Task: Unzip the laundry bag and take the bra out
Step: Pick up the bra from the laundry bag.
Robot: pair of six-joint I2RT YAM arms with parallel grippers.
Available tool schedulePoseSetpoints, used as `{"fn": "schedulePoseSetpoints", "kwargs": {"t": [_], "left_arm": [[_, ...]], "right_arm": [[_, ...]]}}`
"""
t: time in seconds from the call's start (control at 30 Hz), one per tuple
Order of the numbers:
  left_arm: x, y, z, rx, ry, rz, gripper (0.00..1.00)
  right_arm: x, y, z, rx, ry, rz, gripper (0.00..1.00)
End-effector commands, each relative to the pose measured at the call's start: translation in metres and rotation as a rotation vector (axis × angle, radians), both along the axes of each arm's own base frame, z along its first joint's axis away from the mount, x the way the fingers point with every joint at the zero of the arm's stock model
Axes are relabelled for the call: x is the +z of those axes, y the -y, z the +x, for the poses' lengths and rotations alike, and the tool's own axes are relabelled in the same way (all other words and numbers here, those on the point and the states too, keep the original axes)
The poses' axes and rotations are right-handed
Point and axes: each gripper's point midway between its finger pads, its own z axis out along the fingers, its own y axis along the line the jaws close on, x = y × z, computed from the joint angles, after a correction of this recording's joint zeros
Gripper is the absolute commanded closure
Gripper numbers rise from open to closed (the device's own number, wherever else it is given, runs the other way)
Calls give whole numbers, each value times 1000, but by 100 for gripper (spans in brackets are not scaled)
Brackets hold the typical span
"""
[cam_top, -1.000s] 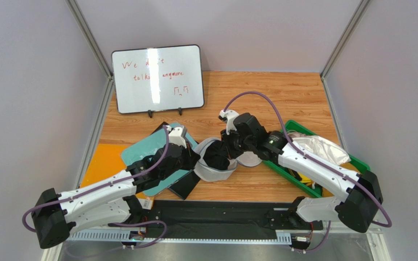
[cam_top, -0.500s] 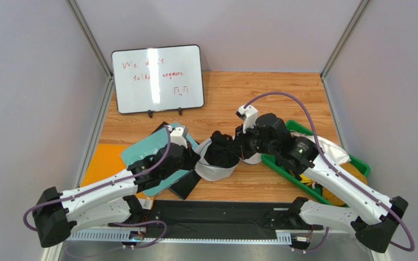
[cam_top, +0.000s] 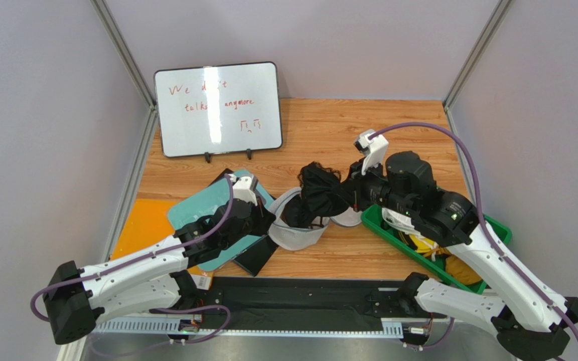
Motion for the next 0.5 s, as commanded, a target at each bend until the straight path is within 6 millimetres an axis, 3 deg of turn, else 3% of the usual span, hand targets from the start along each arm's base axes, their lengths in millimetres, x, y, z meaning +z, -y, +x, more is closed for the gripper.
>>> {"fn": "schedulePoseSetpoints", "kwargs": {"t": [0.0, 0.23, 0.47], "left_arm": [[-3, -6, -1, 18, 0, 1, 100], [-5, -11, -2, 27, -1, 5, 100], [-4, -13, -3, 30, 1, 6, 100]], "right_arm": [[41, 30, 14, -105, 128, -9, 100], [79, 67, 32, -224, 212, -15, 100], [116, 100, 32, -324, 296, -20, 100]]}}
